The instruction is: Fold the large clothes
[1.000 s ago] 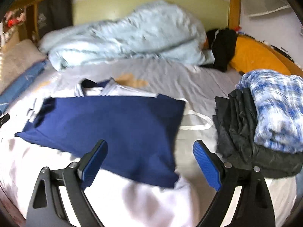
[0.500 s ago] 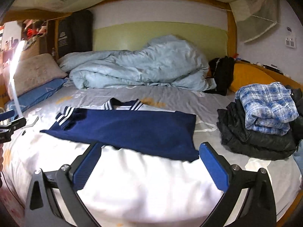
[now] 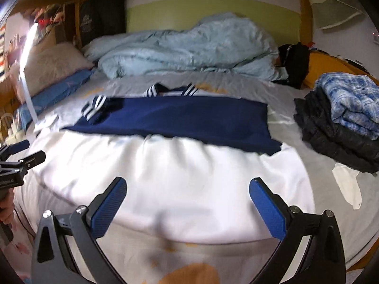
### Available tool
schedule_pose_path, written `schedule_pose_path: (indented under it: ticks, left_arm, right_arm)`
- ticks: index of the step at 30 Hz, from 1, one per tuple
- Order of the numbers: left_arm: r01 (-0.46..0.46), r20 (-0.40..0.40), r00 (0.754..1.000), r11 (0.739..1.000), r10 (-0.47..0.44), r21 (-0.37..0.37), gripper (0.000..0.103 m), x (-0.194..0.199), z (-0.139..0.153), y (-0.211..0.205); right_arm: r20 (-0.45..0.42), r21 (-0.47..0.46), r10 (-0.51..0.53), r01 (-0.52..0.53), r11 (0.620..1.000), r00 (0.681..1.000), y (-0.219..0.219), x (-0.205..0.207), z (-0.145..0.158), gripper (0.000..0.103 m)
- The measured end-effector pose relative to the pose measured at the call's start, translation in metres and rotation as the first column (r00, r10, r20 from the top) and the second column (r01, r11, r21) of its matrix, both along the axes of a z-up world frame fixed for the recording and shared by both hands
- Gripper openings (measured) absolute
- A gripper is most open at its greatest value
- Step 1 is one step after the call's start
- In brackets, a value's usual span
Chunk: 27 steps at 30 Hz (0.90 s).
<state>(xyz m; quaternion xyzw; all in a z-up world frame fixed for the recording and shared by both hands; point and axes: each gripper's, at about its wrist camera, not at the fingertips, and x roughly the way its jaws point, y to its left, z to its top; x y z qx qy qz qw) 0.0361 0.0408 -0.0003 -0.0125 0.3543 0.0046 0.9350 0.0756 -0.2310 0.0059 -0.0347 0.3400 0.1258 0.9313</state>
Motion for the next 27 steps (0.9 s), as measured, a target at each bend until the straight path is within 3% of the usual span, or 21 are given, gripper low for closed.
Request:
schedule_pose_path:
  ticks: [4,8,12,18,22,24,25,27]
  left_arm:
    - [0.038,-0.035,0.999,0.998,-0.037,0.042,0.103,-0.004,-0.014,-0.012]
    - [0.147,-0.120,0.983,0.986,-0.137,0.078,0.103,-0.001,-0.038,-0.031]
    - [0.144,-0.156,0.981,0.967,-0.112,0.212,0.103,0.002,-0.062,-0.048]
    - [0.071,-0.163,0.986,0.970,-0.033,0.232,0.103,0.011,-0.070,-0.041]
    - [-0.101,-0.118,0.982,0.941,0.146,0.324,0.103,0.025,-0.072,-0.019]
    - [-0.168,-0.142,0.967,0.950,0.211,0.264,0.103,0.031,-0.072,0.001]
    - [-0.195,-0.163,0.958,0.954,0.235,0.228,0.103,0.034,-0.073,0.012]
    - [-0.249,-0.158,0.945,0.943,0.286,0.218,0.103,0.037,-0.073,0.025]
  right_arm:
    - [-0.043,-0.082,0.078,-0.081,0.993,0.996,0.017,-0.006,-0.017,0.103]
    - [-0.099,-0.202,0.204,-0.221,0.954,0.974,0.045,-0.017,-0.038,0.103]
    - [-0.079,-0.308,0.240,-0.252,0.917,0.968,0.061,-0.026,-0.052,0.103]
    - [-0.077,-0.396,0.096,-0.119,0.911,0.992,0.058,-0.009,-0.069,0.103]
    - [-0.127,-0.376,0.038,-0.083,0.923,0.991,0.041,0.009,-0.066,0.103]
    - [-0.094,-0.407,-0.034,-0.007,0.913,0.995,0.027,0.017,-0.062,0.103]
    - [-0.057,-0.455,-0.080,0.046,0.889,0.995,0.020,0.021,-0.062,0.103]
    - [-0.040,-0.473,-0.135,0.100,0.875,0.990,0.003,0.028,-0.061,0.103]
